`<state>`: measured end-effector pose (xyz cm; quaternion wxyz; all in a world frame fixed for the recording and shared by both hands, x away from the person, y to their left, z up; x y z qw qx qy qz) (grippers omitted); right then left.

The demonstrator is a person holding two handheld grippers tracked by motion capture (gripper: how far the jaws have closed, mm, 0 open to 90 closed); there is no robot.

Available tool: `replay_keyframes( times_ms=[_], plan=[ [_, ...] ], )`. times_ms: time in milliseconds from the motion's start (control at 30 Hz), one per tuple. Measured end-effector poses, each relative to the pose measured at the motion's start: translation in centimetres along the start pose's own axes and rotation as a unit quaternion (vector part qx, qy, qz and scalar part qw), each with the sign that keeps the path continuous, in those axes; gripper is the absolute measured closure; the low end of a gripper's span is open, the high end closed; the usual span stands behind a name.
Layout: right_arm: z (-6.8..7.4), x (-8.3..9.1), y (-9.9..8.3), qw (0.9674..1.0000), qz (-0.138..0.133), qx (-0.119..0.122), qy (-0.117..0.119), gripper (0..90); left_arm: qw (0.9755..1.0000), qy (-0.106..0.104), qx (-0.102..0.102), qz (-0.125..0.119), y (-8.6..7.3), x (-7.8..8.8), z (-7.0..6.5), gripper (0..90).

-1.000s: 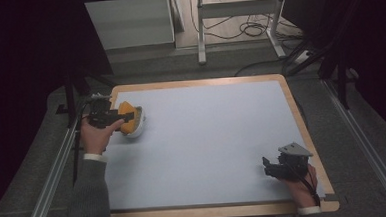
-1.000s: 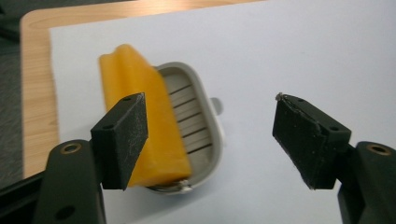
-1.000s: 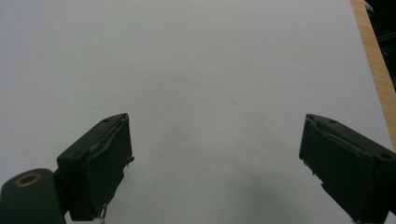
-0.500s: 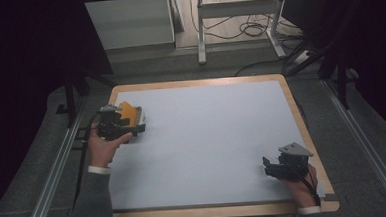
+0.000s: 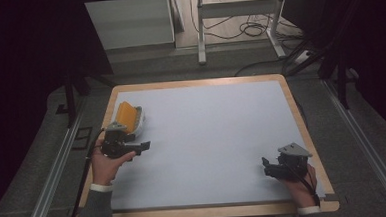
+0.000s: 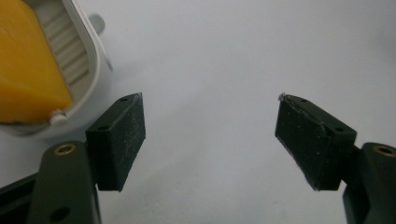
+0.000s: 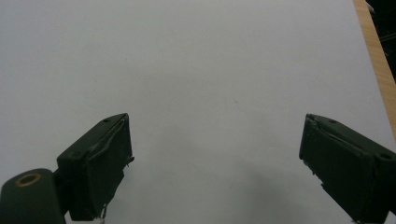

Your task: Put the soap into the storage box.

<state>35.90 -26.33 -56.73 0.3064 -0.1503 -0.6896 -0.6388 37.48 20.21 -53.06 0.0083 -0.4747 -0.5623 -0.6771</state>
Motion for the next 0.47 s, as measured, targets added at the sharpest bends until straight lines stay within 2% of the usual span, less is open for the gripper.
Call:
replay_keyframes(
  times_ms=[200, 333, 467],
  plan=[
    [0.0, 0.1, 0.1, 1.0000, -0.005, 0.000, -0.001, 9.2, 1.0000, -0.009, 0.003, -0.004, -1.4, -0.4, -0.5, 24.8],
    [-0.1, 0.2, 0.3, 1.0000, -0.009, 0.000, -0.002, 9.2, 0.9999, -0.012, 0.000, -0.009, -1.5, -0.4, -0.8, 24.5],
    [-0.1, 0.3, 0.4, 0.9999, -0.013, 0.000, -0.001, 9.2, 1.0000, -0.004, -0.006, -0.006, -1.6, -0.4, -0.9, 22.8]
  ],
)
Point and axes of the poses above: each handheld gripper's, and its own axes: x roughly backward along the jaws, y roughly out of its top, z roughly to its left, the point moved 8 cm from there along -x, roughly forward along the jaws, and after that the axes turned 11 degrees about -x, right-handed, at the moved point
